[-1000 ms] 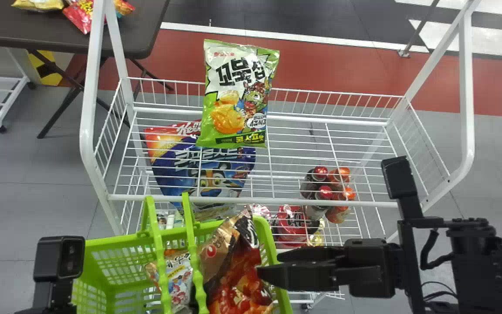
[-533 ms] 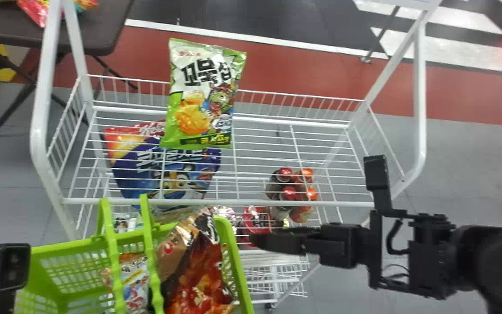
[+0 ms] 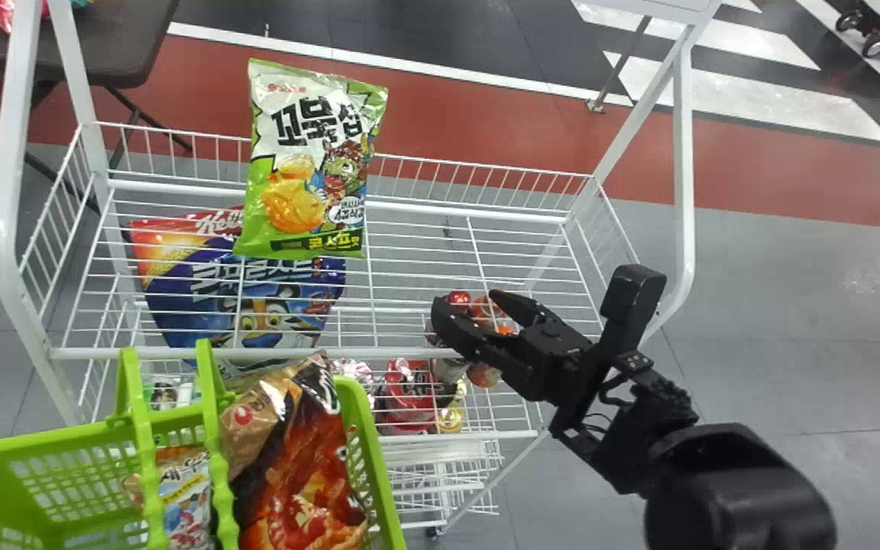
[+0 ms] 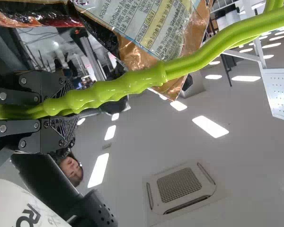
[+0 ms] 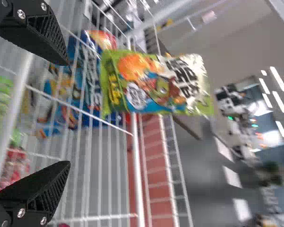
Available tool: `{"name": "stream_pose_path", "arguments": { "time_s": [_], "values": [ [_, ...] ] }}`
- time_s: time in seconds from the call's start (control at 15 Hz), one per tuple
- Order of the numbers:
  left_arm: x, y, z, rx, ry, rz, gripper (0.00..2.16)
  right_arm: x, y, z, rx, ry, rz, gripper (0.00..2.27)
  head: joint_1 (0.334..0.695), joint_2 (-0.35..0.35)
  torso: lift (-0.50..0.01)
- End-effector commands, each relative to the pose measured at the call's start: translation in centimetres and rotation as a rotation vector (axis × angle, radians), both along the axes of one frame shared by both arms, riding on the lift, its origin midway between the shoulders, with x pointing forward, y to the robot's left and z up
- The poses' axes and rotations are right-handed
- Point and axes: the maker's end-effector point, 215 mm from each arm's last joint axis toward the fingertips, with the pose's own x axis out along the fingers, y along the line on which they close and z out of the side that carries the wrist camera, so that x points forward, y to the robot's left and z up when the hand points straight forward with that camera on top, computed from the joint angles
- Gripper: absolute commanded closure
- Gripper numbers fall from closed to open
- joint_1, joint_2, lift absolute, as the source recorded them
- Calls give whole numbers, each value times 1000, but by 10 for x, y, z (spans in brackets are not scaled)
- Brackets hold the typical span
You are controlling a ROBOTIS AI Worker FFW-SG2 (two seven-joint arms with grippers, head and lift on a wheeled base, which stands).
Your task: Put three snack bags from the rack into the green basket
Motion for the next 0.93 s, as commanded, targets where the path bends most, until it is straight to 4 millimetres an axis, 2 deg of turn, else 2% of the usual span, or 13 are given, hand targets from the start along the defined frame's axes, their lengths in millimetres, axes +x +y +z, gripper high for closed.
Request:
{"name": "stream_pose_path", "arguments": {
  "time_s": [0.0,0.07,0.13,0.33,0.47,0.67,0.87],
  "values": [
    [0,-1,1,-2,-1,1,2148,-2,-8,15,-36,-167,-37,66,695,-345,0],
    [0,-1,1,-4,-1,1,2148,-7,-11,24,-55,-256,-59,66,695,-345,0],
    [-1,-1,1,-4,1,1,2148,-14,-14,24,-76,-306,-75,66,695,-350,0],
    [0,-1,0,-2,2,2,2148,-30,-22,-3,-86,-296,-109,66,695,-350,0],
    [0,0,0,-1,2,4,2148,-37,-29,-13,-87,-289,-136,66,695,-350,0],
    [0,0,0,-2,1,5,2148,-48,-31,-20,-84,-286,-148,73,695,-350,0],
    [0,1,0,-2,-2,5,2148,-50,-32,-22,-83,-284,-154,76,695,-350,0]
  ]
}}
